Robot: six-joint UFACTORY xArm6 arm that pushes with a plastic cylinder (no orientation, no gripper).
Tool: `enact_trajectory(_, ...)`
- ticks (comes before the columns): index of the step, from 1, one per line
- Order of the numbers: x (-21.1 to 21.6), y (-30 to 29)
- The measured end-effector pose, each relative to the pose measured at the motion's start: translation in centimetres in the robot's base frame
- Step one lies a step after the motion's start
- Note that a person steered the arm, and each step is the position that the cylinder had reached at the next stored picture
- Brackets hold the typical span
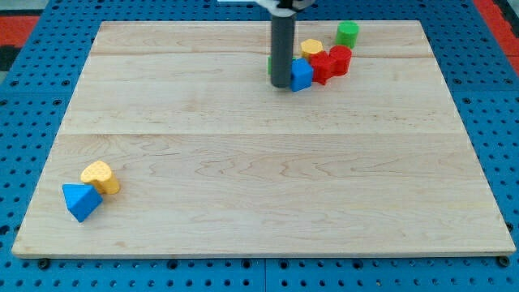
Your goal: Slide the triangle to the left of the blue cube
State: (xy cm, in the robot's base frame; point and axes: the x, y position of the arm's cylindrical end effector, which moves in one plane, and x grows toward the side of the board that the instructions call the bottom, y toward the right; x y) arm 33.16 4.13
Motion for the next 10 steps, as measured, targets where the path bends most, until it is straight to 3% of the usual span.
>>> enact_trajectory(1, -2.5, 2.6)
enact_trajectory(2, -2.0, 3.6)
enact_trajectory(3, 2.4, 3.7)
enact_trajectory(5, 20.7, -1.3)
enact_trajectory(6, 26.8, -11.1)
enact_trajectory(7, 28.7, -18.4)
enact_trajectory(9, 28.0, -28.4)
enact_trajectory(10, 25.1, -27.3)
